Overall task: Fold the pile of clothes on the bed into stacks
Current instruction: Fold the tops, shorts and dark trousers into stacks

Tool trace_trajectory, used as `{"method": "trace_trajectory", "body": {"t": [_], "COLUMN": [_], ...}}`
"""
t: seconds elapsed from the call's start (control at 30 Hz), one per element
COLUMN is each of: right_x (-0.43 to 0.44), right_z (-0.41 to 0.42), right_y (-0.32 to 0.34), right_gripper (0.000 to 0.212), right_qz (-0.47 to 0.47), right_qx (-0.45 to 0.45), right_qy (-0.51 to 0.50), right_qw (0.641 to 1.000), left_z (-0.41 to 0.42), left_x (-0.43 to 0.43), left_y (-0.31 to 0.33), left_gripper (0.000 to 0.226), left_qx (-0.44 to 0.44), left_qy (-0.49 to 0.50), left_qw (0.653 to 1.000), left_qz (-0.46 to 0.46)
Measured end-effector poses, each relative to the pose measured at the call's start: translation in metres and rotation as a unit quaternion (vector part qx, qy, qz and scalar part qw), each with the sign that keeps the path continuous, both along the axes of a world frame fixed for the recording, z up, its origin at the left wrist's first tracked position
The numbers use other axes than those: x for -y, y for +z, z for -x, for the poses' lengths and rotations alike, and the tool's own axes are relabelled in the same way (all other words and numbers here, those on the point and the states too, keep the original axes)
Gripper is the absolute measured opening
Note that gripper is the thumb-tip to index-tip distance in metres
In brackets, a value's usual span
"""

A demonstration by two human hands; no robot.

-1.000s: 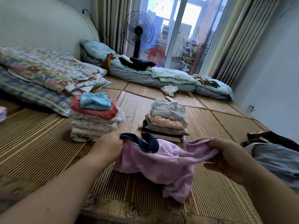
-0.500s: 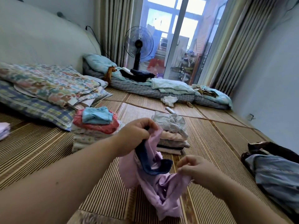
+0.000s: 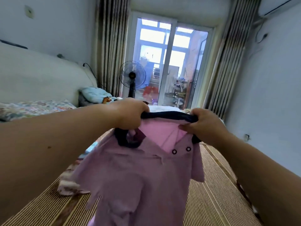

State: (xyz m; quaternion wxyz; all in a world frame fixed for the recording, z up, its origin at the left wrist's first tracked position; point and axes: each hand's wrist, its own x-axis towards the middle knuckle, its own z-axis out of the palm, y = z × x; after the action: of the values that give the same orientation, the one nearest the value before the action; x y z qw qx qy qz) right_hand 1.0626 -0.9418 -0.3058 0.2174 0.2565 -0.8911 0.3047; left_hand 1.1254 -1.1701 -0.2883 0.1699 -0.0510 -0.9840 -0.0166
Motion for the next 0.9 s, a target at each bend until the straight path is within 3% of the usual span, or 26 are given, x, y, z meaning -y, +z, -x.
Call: {"method": "trace_trajectory", "body": {"t": [0.07,0.1,0.2,0.33,0.43,0.53,0.67,0.7,0.77,0.83,0.9], "right_x": [-0.01,-0.012,-0.014,-0.015,-0.02,-0.026,-0.036,-0.037,-0.037,-0.038,-0.041], "right_z": [0.003,0.003,0.001,-0.007,-0.009,-0.01,-0.012,-0.013,-0.017,-0.018,-0.019], "right_y": [0.014,0.02,0.032,0.04,0.041,0.039,0.033,0.032,0.03,0.027,0.021], "right_gripper": [0.029,0.031,0.031,0.026,0.021,0.016,0.022,0.026,0.035,0.039,0.034], "right_qz": [-0.033,-0.039,-0.054,-0.063,-0.065,0.004,0.025,0.039,0.071,0.115,0.195], "right_qx": [-0.035,-0.044,-0.05,-0.038,-0.009,0.08,0.17,0.191,0.228,0.267,0.341], "right_qy": [-0.034,-0.045,-0.06,-0.066,-0.05,0.004,0.005,0.013,0.034,0.045,0.07], "right_qw": [0.998,0.997,0.995,0.995,0.997,0.997,0.985,0.981,0.971,0.956,0.917], "left_z": [0.0,0.001,0.001,0.001,0.004,0.001,0.001,0.002,0.002,-0.002,-0.004], "left_x": [0.011,0.015,0.02,0.014,0.012,0.01,0.016,0.017,0.012,0.002,-0.003], "left_y": [0.002,0.003,0.006,0.004,0.001,0.005,0.013,0.012,0.006,-0.002,-0.01], "left_gripper": [0.014,0.011,0.015,0.025,0.024,0.032,0.025,0.02,0.017,0.018,0.019], "left_qx": [-0.024,-0.035,-0.051,-0.004,0.012,0.033,0.016,0.011,0.05,0.124,0.166], "left_qy": [0.053,0.077,0.127,0.179,0.16,0.095,0.12,0.13,0.131,0.102,0.045], "left_qw": [0.998,0.996,0.991,0.98,0.977,0.993,0.988,0.975,0.913,0.814,0.703], "left_qz": [-0.003,-0.007,0.003,0.092,0.143,0.065,-0.096,-0.18,-0.382,-0.558,-0.69]}}
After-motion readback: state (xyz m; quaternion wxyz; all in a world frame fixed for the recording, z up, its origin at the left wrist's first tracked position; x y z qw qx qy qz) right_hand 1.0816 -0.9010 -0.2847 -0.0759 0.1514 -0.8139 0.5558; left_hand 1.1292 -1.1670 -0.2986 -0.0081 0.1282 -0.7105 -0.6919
